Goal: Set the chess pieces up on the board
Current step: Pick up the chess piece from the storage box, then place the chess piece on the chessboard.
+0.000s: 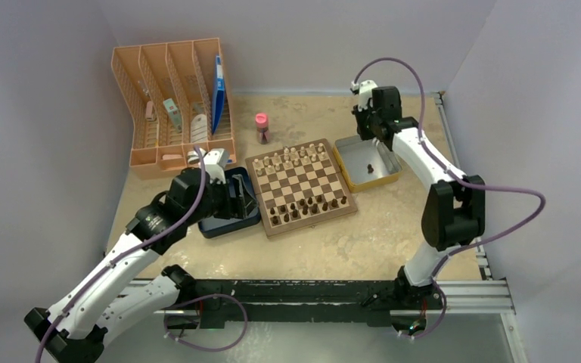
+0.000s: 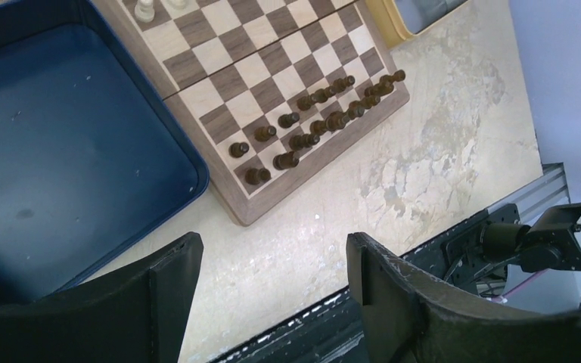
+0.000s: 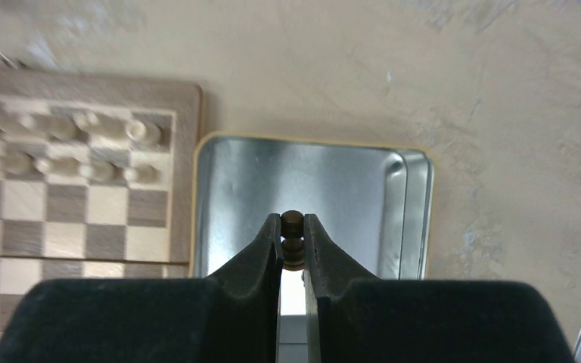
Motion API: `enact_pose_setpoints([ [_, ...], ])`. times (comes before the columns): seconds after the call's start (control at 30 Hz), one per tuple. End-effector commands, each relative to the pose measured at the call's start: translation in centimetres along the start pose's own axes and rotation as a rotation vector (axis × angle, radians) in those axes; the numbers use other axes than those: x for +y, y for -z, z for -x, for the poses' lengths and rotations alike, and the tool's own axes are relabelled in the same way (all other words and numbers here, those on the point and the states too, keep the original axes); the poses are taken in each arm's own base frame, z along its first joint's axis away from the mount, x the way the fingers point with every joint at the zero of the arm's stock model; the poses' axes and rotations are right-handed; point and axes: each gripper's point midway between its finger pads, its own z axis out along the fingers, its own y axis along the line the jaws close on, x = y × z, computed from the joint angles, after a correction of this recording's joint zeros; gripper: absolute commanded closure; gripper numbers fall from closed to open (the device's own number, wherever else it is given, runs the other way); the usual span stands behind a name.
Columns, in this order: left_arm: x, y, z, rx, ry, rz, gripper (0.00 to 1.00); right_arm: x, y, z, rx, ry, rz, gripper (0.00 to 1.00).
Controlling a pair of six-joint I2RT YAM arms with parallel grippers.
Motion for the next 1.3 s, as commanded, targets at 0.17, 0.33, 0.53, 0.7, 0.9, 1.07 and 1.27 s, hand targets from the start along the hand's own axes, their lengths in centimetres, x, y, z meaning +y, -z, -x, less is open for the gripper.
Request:
enact_pose_setpoints([
  [0.17, -0.3, -1.1, 1.3, -0.13, -0.037, -0.059, 0.31, 5.8, 3.1, 5.0, -0.263, -0.216, 0.099, 0.9],
  [0.33, -1.1, -0.6, 0.9, -0.129, -0.051, -0.12, 0.32, 10.3, 2.9, 4.7, -0.324, -0.176, 0.108, 0.9],
  [0.53, -2.7, 0.9, 0.1, -0.123, -0.178, -0.242, 0.32, 13.6, 4.7, 2.7, -0.412, -0.227, 0.127, 0.92],
  [0.7, -2.0, 1.9, 0.7, -0.151, -0.312, -0.217, 0.32, 14.8, 6.9, 1.7, -0.534, -0.255, 0.143, 0.9],
  [0.9, -0.9, 3.2, 1.8, -0.256, -0.374, -0.17, 0.32, 14.6, 7.5, 0.6, -0.587, -0.284, 0.112, 0.9],
  [1.07, -1.0, 4.2, 2.2, -0.31, -0.371, -0.181, 0.31, 15.3, 6.3, -0.8, -0.595, -0.284, 0.095, 0.91],
  [1.27, -0.9, 4.7, 2.5, -0.331, -0.375, -0.178, 0.31, 16.2, 5.3, -1.5, -0.63, -0.302, 0.087, 0.9],
])
